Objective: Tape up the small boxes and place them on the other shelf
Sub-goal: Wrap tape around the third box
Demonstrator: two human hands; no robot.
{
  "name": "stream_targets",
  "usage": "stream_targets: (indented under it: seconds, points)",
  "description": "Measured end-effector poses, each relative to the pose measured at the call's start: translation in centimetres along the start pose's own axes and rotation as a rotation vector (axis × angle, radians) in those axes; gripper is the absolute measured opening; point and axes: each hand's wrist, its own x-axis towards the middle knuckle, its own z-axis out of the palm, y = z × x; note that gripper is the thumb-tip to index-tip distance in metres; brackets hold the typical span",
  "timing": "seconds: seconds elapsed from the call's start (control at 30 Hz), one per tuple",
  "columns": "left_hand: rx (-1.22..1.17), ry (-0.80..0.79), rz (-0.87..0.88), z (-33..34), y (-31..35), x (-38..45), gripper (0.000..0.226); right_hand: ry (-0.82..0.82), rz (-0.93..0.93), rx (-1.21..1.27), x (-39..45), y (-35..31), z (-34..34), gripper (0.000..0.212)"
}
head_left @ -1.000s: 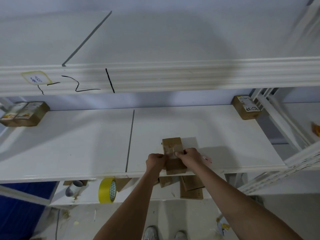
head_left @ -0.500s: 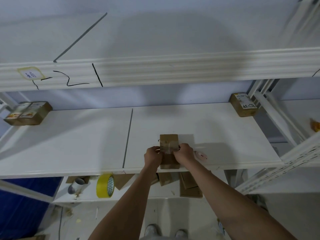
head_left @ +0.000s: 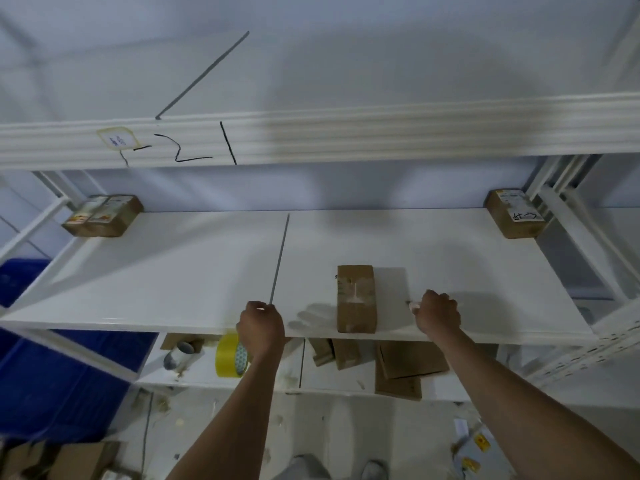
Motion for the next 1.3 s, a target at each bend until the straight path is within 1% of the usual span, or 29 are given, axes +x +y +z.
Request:
stream_targets:
  seconds: [0.1,0.27,0.43,0.53,0.63,0.7,0.8,0.87,0.97,1.07,1.2,1.3]
  points:
    - [-0.015,0.03,-0.051,-1.1,-2.2,1.2,0.02,0.014,0.033,0.041,-0.2,-0.3,0.7,0.032]
    - [-0.032,0.014,-0.111,-2.8,-4.4,2.8,0.02,0.026,0.098,0.024,-0.6,-1.8,0.9,0.027]
    - [-0.018,-0.044,-0.162,-4.7,-6.0,4.7,0.026,0.044,0.146,0.005,-1.1,-3.4,1.4,0.036]
    - [-0.016,-0.122,-0.192,-5.6,-7.1,5.9,0.036,0.052,0.168,-0.017,-1.5,-4.4,1.9,0.036]
    - [-0.052,-0.245,-0.242,-6.2,-8.1,6.8,0.049,0.063,0.215,-0.029,-1.8,-5.4,2.3,0.032]
    - [-0.093,-0.321,-0.255,-6.5,-8.8,7.3,0.053,0.081,0.24,-0.015,-2.0,-6.0,2.5,0.03]
    - [-0.136,-0.39,-0.277,-7.1,-9.6,7.9,0.046,0.156,0.27,0.064,-2.4,-7.1,2.7,0.032]
    - [-0.159,-0.446,-0.288,-7.2,-10.0,8.2,0.039,0.246,0.27,0.119,-2.9,-8.1,2.8,0.033]
    - [-0.18,-0.48,-0.281,-7.5,-10.1,8.4,0.03,0.406,0.202,0.178,-3.8,-10.2,2.3,0.028]
    - [-0.181,-0.483,-0.279,-7.9,-10.3,8.7,0.024,0.508,0.064,0.287,-4.7,-13.3,2.2,0.03]
    - [-0.208,-0.547,-0.291,-8.5,-10.3,9.2,0.014,0.537,-0.121,0.367,-7.2,-18.6,2.8,0.018]
    - [-0.213,-0.582,-0.281,-9.0,-9.8,9.4,0.009,0.477,-0.265,0.572,-9.2,-22.3,4.8,0.021]
